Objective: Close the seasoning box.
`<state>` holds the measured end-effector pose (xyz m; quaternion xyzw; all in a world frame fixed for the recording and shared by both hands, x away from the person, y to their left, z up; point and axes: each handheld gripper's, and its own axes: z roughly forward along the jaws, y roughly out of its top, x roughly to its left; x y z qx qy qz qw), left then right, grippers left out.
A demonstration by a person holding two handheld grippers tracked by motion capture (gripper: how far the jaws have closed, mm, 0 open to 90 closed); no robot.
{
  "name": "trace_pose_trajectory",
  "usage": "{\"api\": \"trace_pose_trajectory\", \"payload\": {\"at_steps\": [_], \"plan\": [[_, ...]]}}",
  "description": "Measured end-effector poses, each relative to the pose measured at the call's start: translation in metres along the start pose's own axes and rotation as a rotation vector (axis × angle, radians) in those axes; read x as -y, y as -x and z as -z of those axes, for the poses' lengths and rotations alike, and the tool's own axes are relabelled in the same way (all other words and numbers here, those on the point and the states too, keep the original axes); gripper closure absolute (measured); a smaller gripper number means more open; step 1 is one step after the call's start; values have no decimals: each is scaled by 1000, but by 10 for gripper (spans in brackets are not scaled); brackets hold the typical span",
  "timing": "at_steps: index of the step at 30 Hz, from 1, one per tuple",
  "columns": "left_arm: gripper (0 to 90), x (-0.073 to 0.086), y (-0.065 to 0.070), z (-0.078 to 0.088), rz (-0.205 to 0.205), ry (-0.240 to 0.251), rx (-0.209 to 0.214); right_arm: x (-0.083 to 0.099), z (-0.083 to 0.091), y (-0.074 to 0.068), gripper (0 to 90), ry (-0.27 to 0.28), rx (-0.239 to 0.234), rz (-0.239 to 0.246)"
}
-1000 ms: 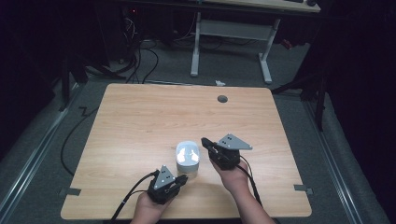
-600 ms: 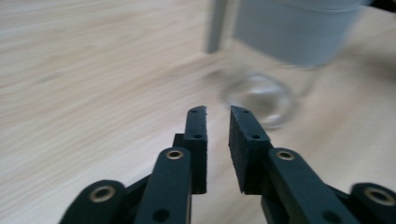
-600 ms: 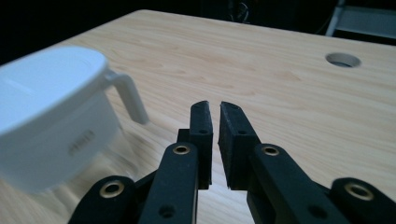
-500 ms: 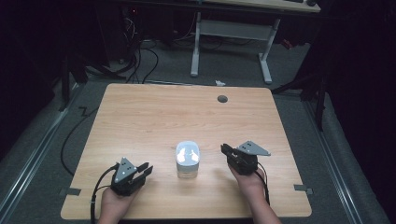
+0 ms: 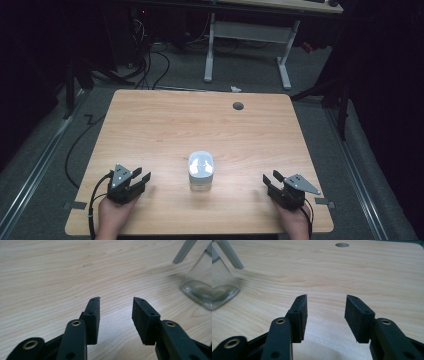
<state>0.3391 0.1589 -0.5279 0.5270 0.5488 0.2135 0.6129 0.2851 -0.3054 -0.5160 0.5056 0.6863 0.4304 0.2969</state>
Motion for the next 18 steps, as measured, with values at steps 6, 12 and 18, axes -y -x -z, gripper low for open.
{"api": "trace_pose_trajectory", "payload": {"at_steps": [6,12,18], "plan": [[536,-5,-11,12,46,20,-33,-4,-7,-4,472,-16,15,31],[527,-2,-11,12,27,13,-47,-7,-19,-9,447,-38,-15,63],[526,0,-10,12,22,2,-37,-6,-18,-10,442,-34,-19,57]]}}
